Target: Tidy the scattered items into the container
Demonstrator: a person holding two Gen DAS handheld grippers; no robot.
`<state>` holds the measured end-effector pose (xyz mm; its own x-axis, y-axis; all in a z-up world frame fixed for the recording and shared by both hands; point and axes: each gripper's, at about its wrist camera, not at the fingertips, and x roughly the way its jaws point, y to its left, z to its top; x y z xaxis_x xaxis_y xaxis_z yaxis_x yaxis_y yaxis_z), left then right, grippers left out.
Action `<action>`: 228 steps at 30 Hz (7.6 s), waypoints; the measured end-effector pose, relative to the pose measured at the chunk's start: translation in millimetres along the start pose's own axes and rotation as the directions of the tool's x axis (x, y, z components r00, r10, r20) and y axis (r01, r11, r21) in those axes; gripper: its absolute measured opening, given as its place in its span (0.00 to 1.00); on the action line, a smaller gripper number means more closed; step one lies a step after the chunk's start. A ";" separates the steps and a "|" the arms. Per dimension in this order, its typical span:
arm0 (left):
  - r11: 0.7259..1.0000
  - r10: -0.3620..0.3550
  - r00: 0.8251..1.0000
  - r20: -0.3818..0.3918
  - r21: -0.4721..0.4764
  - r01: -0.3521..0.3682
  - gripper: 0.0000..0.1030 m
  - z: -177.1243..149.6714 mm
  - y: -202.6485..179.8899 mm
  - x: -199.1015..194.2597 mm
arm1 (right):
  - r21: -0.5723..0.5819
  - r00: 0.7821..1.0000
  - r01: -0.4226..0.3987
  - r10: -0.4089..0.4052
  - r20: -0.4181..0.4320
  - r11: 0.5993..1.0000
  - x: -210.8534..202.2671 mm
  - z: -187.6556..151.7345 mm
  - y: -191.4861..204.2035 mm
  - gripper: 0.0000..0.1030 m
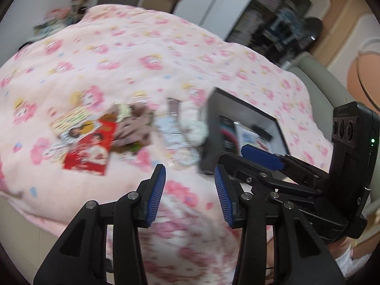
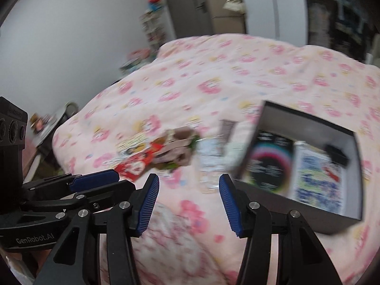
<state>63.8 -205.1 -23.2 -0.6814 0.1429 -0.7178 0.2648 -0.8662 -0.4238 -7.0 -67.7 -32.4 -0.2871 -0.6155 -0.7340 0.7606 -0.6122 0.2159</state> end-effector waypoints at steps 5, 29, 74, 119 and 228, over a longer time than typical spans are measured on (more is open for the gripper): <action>0.987 0.080 0.996 -0.033 -0.137 -0.084 0.43 -2.8 65.5 20.2 | -0.011 0.992 -0.080 0.079 -0.097 0.997 58.3 8.9 15.0 0.48; 0.898 0.188 0.971 -0.150 -0.374 -0.232 0.31 5.4 191.4 107.8 | 0.168 0.855 -0.201 0.257 -0.451 0.965 256.8 37.6 36.4 0.48; 0.923 -0.335 0.882 -0.331 0.074 0.378 0.26 -48.3 -156.7 162.0 | 0.440 0.997 -0.059 0.074 -0.016 0.896 -62.4 -134.0 -192.9 0.26; 0.943 -0.258 0.947 -0.189 0.163 0.290 0.27 -62.9 -158.5 203.1 | 0.412 0.994 0.087 -0.105 0.021 0.907 -30.9 -135.4 -241.6 0.26; 0.896 -0.420 0.888 -0.189 0.070 0.439 0.29 54.4 -212.3 236.8 | 0.358 0.996 0.019 -0.050 0.076 0.934 -41.0 -36.4 -296.9 0.28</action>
<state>-190.9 -13.4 -73.2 -0.5871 0.5813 -0.5634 -0.1098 -0.7467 -0.6560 -199.9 157.4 -89.9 -0.3682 -0.6205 -0.6924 0.4962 -0.7610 0.4180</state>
